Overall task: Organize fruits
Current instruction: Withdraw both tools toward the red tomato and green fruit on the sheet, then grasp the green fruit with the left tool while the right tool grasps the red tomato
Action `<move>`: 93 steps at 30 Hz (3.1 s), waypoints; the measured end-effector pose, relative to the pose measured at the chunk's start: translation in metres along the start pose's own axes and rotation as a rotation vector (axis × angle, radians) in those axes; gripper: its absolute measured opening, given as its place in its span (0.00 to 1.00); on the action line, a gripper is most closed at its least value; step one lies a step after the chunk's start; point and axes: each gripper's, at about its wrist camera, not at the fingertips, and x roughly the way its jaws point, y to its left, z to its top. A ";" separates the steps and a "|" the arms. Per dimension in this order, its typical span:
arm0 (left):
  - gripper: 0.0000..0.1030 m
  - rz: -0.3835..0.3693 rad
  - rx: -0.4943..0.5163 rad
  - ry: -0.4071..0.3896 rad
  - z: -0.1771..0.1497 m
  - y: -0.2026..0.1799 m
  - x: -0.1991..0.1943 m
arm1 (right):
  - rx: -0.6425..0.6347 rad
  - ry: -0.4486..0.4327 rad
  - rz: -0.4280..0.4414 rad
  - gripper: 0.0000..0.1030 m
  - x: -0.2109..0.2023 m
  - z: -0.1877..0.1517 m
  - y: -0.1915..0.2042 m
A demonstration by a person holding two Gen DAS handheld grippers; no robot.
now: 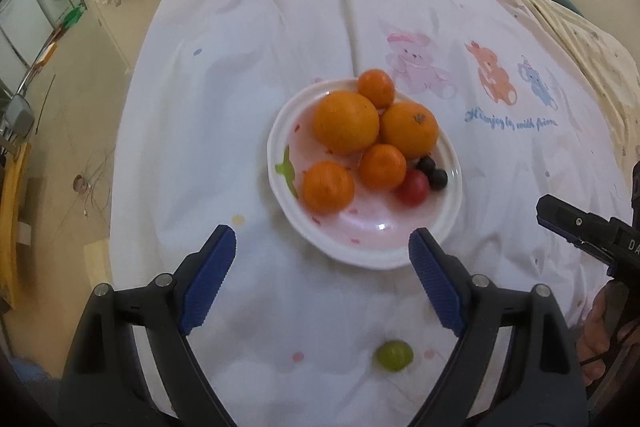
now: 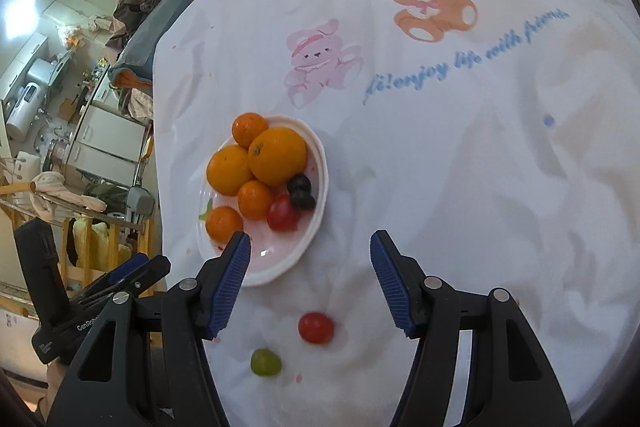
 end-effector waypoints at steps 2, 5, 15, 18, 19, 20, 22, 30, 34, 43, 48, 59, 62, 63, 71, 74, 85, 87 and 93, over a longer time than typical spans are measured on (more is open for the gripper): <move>0.84 -0.027 -0.021 -0.010 -0.005 0.002 -0.007 | 0.029 -0.001 0.029 0.63 -0.005 -0.007 -0.002; 0.84 -0.034 -0.031 -0.036 -0.012 0.003 -0.017 | 0.036 -0.012 0.023 0.63 -0.011 -0.017 -0.003; 0.84 -0.044 0.067 -0.126 -0.037 -0.012 -0.041 | 0.038 -0.016 0.010 0.64 -0.020 -0.046 0.001; 0.84 -0.056 0.078 -0.105 -0.044 -0.015 -0.039 | 0.043 -0.009 0.004 0.72 -0.018 -0.054 0.003; 0.84 -0.055 0.082 -0.092 -0.046 -0.016 -0.036 | 0.042 -0.009 -0.003 0.72 -0.017 -0.056 0.004; 0.84 -0.051 0.084 -0.084 -0.049 -0.016 -0.034 | 0.040 -0.007 -0.013 0.72 -0.016 -0.058 0.005; 0.84 -0.051 0.091 -0.053 -0.053 -0.018 -0.029 | 0.033 -0.006 -0.037 0.72 -0.014 -0.060 0.007; 0.83 -0.083 0.142 0.096 -0.079 -0.030 -0.001 | 0.103 -0.012 -0.078 0.72 -0.012 -0.056 -0.008; 0.79 -0.081 0.202 0.133 -0.092 -0.046 0.012 | 0.163 -0.003 -0.056 0.72 -0.011 -0.054 -0.019; 0.55 -0.104 0.196 0.250 -0.102 -0.065 0.051 | 0.245 0.009 -0.005 0.72 -0.012 -0.052 -0.034; 0.35 -0.057 0.225 0.249 -0.105 -0.075 0.057 | 0.255 0.022 0.009 0.72 -0.009 -0.051 -0.036; 0.25 -0.053 0.224 0.241 -0.106 -0.075 0.051 | 0.252 0.019 -0.008 0.72 -0.008 -0.051 -0.037; 0.25 -0.067 0.208 0.212 -0.102 -0.069 0.041 | 0.251 0.020 -0.016 0.72 -0.007 -0.051 -0.037; 0.25 -0.067 0.198 0.193 -0.099 -0.066 0.036 | 0.250 0.020 -0.019 0.72 -0.007 -0.051 -0.037; 0.25 -0.004 0.071 0.043 -0.073 -0.023 -0.006 | 0.198 0.046 -0.052 0.72 0.000 -0.054 -0.029; 0.25 0.029 0.009 0.001 -0.066 -0.002 -0.017 | 0.157 0.089 -0.054 0.72 0.011 -0.055 -0.021; 0.25 0.000 -0.063 -0.010 -0.057 0.003 -0.018 | -0.022 0.234 -0.147 0.55 0.070 -0.059 0.013; 0.25 -0.013 -0.059 -0.002 -0.057 0.001 -0.018 | -0.048 0.235 -0.176 0.54 0.080 -0.061 0.017; 0.25 -0.017 -0.036 0.000 -0.058 -0.005 -0.019 | -0.138 0.216 -0.236 0.48 0.090 -0.069 0.026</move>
